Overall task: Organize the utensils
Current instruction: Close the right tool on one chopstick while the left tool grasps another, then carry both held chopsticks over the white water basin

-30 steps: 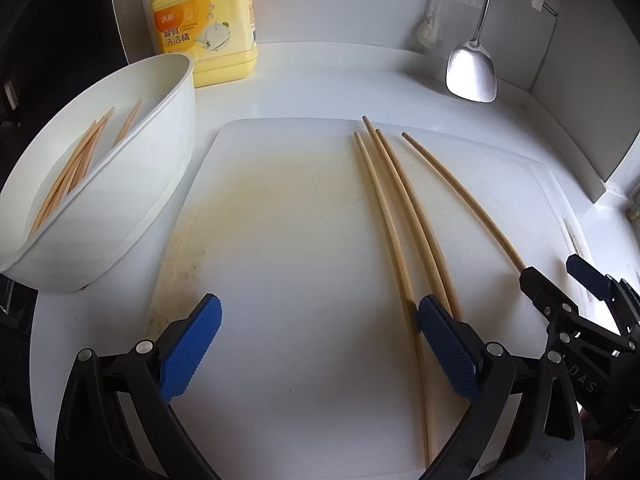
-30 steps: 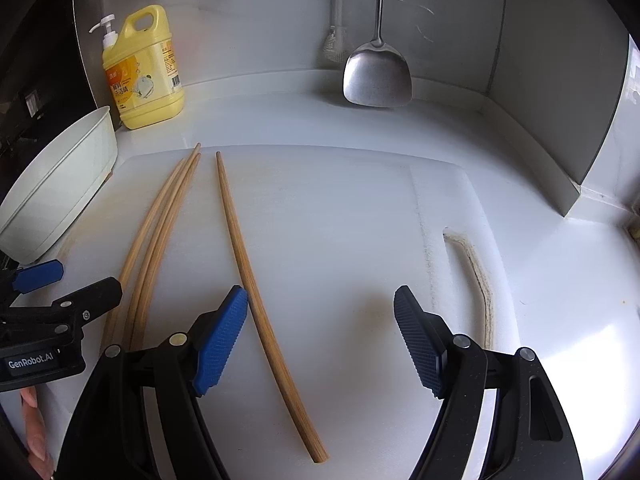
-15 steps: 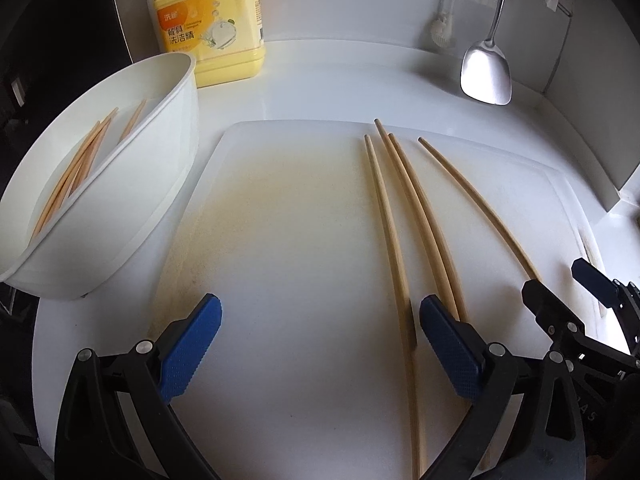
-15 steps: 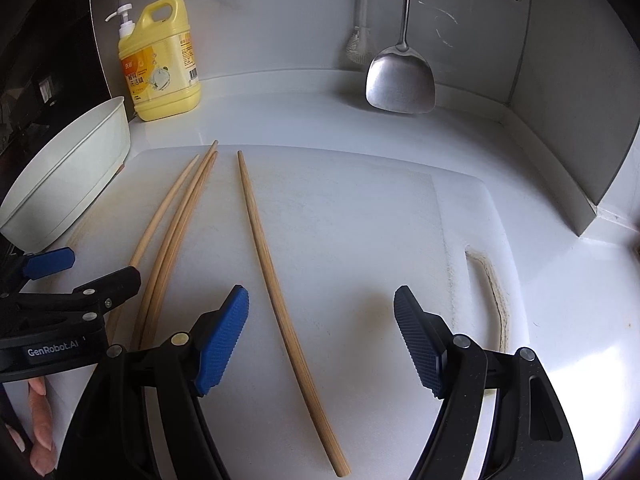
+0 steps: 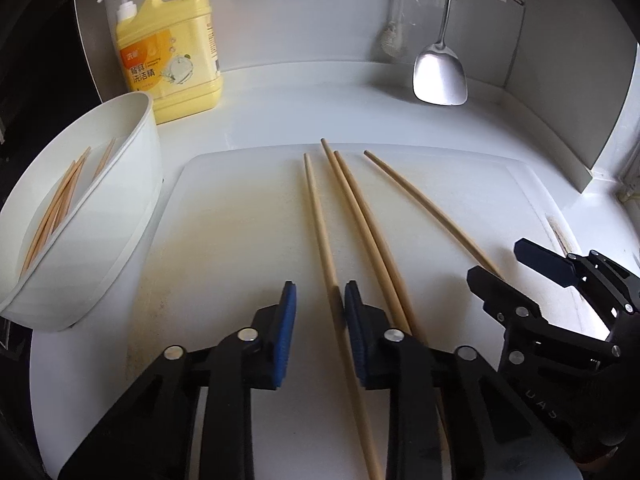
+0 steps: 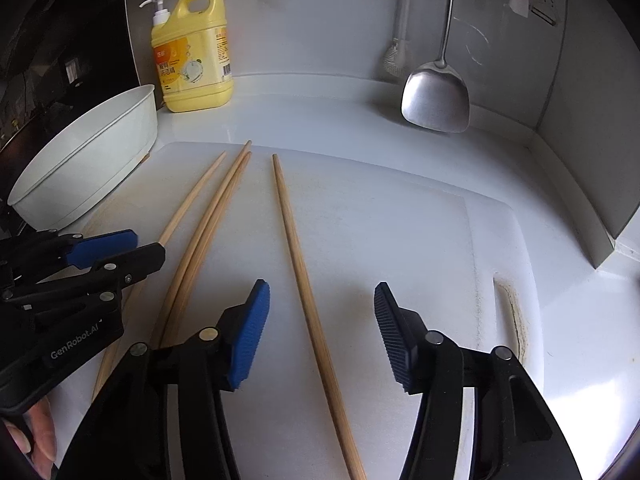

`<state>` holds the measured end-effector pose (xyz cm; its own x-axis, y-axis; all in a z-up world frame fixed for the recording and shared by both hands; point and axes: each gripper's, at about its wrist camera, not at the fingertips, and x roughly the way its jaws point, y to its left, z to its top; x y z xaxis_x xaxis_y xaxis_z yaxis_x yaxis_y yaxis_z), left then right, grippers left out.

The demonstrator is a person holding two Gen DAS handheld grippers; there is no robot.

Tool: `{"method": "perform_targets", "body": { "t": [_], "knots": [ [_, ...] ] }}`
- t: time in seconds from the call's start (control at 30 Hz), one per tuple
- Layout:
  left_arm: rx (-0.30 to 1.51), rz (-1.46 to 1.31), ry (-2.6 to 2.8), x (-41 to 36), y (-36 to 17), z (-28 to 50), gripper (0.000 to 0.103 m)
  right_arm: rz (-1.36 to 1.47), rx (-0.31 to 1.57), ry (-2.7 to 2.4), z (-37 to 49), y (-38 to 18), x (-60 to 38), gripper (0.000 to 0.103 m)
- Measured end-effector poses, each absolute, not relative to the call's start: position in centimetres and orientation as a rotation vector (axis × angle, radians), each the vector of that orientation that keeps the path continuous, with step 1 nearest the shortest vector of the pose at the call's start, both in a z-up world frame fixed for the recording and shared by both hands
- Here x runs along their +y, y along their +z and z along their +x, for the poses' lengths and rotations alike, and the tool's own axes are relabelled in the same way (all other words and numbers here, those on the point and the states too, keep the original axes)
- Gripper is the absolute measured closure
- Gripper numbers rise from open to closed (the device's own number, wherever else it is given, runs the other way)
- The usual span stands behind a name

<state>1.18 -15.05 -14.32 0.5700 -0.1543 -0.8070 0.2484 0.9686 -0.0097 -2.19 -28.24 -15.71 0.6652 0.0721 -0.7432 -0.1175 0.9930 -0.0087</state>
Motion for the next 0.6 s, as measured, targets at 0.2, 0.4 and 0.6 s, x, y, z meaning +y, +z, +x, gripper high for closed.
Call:
{"method": "perform_targets", "body": {
  "t": [0.2,0.4,0.6],
  "knots": [
    [0.935,0.082,-0.272,-14.9,-14.3,1.2,0.096,-0.101,0.819,0.110,-2.5,-15.8,-27.1,0.097],
    [0.956,0.018,-0.305,-13.9,-14.2,0.9,0.096,-0.040,0.822,0.107,-2.7,-15.6,-27.6,0.097],
    [0.961,-0.031,-0.323,-13.2,-12.8,0.5,0.096,0.019,0.818,0.104,-3.3,-14.4,-27.6,0.097]
  ]
}}
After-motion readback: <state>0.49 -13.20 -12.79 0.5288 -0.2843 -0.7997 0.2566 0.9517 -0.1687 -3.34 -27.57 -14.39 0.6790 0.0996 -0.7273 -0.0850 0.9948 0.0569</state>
